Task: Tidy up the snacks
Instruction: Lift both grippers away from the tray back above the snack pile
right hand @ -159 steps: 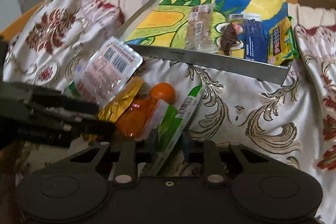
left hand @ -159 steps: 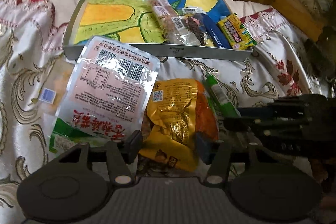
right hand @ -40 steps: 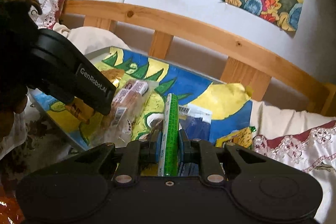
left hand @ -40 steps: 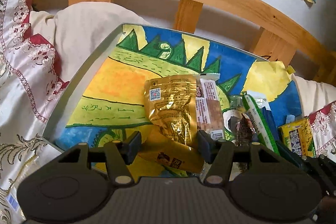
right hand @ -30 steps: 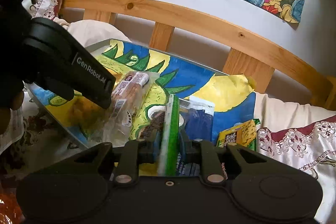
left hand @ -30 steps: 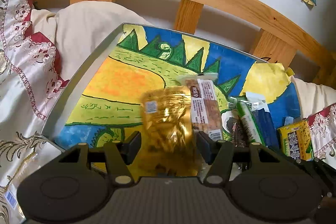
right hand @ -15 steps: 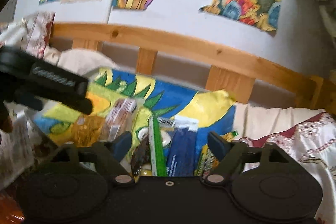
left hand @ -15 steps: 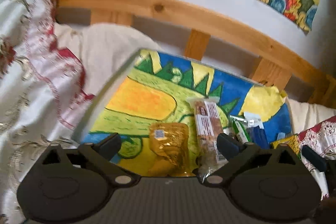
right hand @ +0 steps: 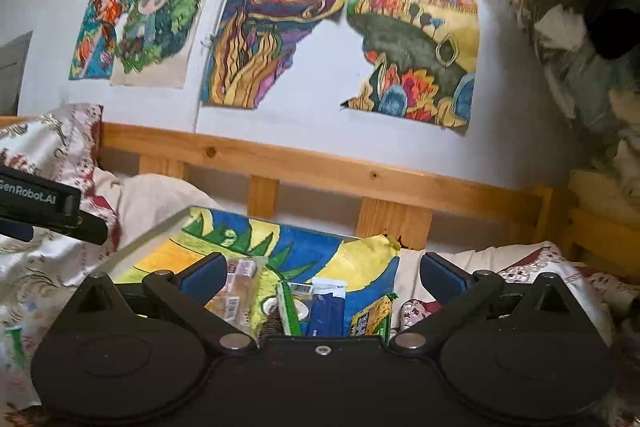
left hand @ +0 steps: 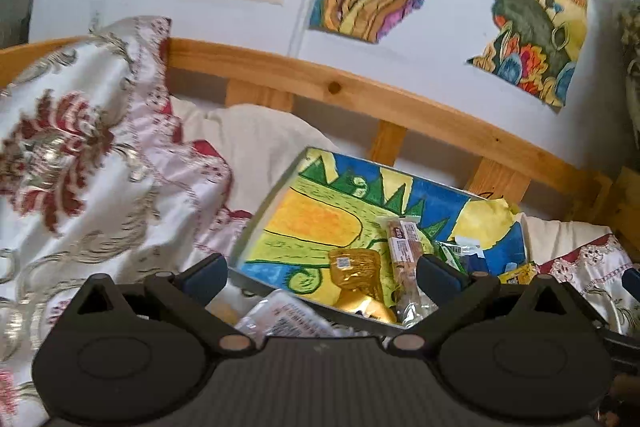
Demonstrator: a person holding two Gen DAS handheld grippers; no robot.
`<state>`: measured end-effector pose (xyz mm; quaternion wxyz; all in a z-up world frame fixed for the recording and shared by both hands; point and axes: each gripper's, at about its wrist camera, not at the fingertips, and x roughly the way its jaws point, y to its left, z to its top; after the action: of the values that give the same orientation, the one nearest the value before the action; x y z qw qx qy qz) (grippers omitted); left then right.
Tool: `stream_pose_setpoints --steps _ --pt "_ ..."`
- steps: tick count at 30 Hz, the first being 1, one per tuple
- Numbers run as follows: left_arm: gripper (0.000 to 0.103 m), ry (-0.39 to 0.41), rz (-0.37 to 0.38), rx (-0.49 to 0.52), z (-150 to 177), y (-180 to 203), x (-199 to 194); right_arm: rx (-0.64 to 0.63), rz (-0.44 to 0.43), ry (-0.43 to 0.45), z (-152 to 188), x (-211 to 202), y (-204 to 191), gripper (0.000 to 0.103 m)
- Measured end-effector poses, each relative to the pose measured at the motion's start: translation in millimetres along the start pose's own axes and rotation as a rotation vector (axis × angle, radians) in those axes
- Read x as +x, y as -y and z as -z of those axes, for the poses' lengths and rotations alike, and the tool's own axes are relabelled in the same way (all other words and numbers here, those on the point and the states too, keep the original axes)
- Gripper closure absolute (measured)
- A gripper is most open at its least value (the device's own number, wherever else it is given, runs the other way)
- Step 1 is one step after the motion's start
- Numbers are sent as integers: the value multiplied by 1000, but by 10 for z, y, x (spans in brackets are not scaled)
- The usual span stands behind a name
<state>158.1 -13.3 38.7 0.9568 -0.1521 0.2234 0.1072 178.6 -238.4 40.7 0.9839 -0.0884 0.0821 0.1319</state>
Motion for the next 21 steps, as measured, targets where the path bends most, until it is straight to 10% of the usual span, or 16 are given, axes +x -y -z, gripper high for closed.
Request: stream_pose_setpoints --steps 21 --pt "0 -112 -1 55 291 -461 -883 69 -70 -95 113 -1152 -320 1"
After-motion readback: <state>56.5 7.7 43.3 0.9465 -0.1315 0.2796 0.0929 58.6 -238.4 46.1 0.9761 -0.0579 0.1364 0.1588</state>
